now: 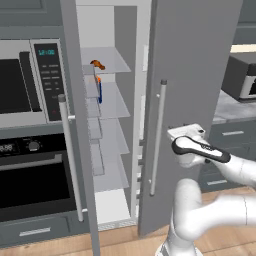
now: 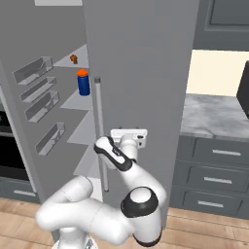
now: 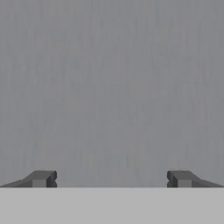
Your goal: There's a chicken drumstick in the fridge that needs to be moved to the freezer for freezing. Pick up the chicken drumstick from the fridge, place it on any shelf in the freezer, and close the fridge and freezer doors when done.
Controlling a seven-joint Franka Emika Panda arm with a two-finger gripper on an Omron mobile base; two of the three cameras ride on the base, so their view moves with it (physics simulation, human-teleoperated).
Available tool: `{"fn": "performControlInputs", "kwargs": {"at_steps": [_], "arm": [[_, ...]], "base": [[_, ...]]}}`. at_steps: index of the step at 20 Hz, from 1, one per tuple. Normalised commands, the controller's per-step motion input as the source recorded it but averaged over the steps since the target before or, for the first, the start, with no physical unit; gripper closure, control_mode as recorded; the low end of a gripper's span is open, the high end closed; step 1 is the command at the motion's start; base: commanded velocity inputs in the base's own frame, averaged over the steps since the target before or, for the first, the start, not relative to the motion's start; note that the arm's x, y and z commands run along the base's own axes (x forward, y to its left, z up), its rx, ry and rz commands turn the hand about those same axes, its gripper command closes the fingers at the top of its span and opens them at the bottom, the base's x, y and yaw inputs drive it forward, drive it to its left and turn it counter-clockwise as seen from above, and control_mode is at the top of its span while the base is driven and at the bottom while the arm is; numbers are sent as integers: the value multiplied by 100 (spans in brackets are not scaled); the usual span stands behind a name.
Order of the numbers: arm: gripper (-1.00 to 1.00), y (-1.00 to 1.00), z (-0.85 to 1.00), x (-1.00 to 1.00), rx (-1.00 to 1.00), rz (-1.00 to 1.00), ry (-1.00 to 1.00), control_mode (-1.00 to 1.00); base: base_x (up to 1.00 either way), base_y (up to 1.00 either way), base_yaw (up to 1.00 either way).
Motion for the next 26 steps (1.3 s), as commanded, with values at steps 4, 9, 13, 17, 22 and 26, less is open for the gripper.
{"fn": "performControlInputs", "kwargs": {"at_steps": [4, 9, 13, 17, 22, 26], "arm": [[-100, 0, 0, 72, 0, 3, 2, -100], [-100, 0, 0, 74, 0, 2, 5, -100], [-100, 0, 0, 78, 0, 1, 8, -100], [-100, 0, 15, 34, 0, 0, 3, -100], [-100, -4, 77, -72, 0, 0, -3, -100], [-100, -16, 94, -57, 0, 0, 1, -100]], "base": [[0, 0, 0], [0, 0, 0], [0, 0, 0], [0, 0, 0], [0, 0, 0], [0, 0, 0]]}}
